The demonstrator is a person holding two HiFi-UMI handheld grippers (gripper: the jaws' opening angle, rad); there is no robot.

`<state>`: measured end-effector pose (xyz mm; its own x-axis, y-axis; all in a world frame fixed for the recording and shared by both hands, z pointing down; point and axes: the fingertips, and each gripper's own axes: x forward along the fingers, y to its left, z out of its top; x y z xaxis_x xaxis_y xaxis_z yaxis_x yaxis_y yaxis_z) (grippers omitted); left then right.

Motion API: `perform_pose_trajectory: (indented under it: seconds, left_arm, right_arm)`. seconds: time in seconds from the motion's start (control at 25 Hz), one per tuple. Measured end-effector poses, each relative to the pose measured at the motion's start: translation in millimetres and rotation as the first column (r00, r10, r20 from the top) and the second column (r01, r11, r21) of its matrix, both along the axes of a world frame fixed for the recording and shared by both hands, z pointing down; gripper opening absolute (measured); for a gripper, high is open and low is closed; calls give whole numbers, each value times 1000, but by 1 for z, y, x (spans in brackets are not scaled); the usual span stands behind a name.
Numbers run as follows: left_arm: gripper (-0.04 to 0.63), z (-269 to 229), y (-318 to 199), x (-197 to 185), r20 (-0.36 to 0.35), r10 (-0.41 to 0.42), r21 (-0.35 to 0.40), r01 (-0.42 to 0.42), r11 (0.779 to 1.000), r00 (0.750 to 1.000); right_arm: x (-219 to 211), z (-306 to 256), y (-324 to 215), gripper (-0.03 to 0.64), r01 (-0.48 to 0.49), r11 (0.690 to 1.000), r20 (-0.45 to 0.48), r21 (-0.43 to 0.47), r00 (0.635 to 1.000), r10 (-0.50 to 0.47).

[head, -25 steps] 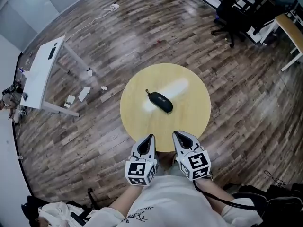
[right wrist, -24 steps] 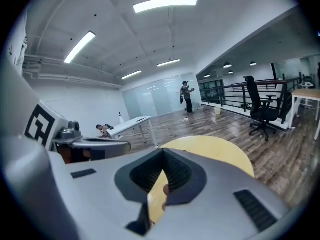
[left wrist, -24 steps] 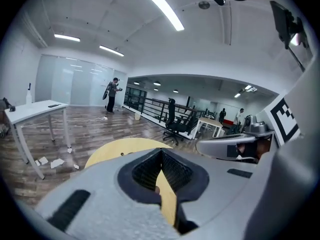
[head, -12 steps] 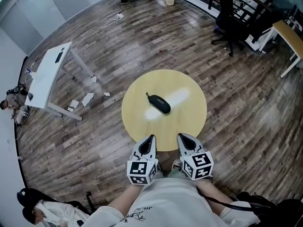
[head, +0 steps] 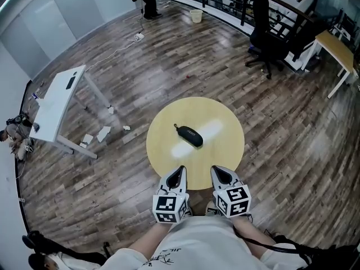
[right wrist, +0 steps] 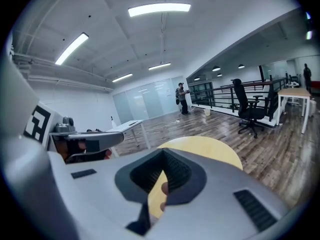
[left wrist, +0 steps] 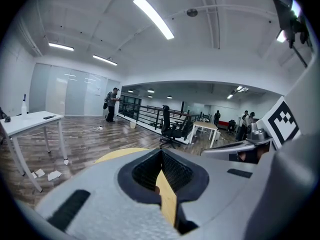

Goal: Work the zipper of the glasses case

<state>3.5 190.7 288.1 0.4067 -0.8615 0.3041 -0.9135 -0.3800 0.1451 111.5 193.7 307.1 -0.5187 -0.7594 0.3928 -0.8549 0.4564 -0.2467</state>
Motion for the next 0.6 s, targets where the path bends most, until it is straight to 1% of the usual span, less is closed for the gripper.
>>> perform_pose_trajectory:
  seconds: [0.2, 0.6]
  left_arm:
    - [6, -2, 0, -2, -4, 7, 4, -7, 1000, 1000]
    - [6, 1, 5, -14, -9, -6, -4, 6, 1000, 1000]
  right_arm:
    - [-5, -3, -1, 3, 5, 1000, -3, 5, 1000, -5]
    - [-20, -1, 3, 3, 32, 999, -12, 5, 999, -31]
